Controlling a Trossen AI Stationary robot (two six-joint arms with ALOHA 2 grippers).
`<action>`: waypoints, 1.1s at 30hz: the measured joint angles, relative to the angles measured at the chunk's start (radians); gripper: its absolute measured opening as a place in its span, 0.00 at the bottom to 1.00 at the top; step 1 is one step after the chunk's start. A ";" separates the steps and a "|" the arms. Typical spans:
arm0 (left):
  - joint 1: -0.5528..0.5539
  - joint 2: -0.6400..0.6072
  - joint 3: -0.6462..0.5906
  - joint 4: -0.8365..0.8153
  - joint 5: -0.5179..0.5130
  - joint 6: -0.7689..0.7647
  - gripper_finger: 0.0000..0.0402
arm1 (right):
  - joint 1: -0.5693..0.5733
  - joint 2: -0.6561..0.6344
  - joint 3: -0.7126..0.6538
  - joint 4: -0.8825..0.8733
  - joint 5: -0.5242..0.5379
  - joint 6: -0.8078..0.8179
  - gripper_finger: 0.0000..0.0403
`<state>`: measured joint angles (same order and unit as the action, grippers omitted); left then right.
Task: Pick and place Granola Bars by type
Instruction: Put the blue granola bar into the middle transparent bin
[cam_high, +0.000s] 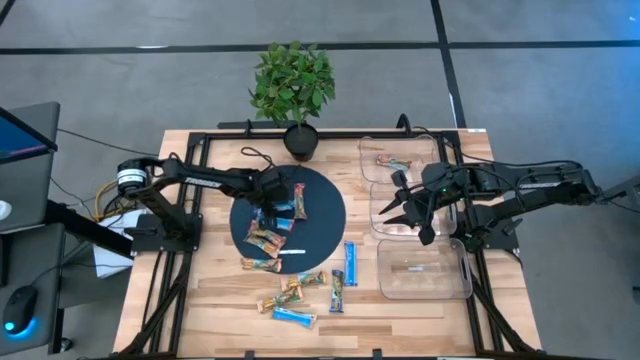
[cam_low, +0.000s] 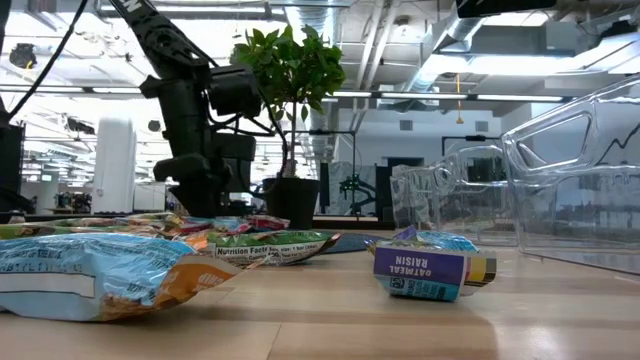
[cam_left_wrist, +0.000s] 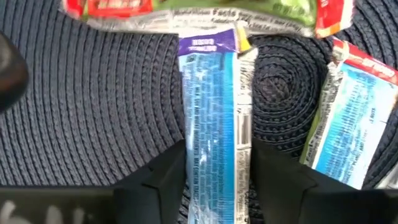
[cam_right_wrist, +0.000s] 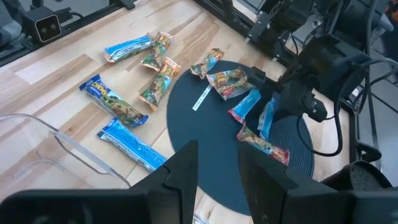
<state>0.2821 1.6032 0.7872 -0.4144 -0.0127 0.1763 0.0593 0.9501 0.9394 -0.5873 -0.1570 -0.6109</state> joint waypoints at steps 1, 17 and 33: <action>0.000 0.000 0.003 -0.006 0.000 0.001 0.37 | 0.000 0.000 0.000 0.000 0.000 0.000 0.26; 0.000 -0.002 0.009 -0.017 0.005 0.016 0.12 | 0.000 0.000 0.000 -0.003 0.000 0.008 0.26; -0.030 -0.002 0.118 -0.117 0.002 0.028 0.09 | 0.000 0.000 -0.002 -0.001 0.000 0.009 0.26</action>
<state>0.2524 1.6012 0.9049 -0.5315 -0.0105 0.2046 0.0593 0.9499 0.9374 -0.5887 -0.1570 -0.6018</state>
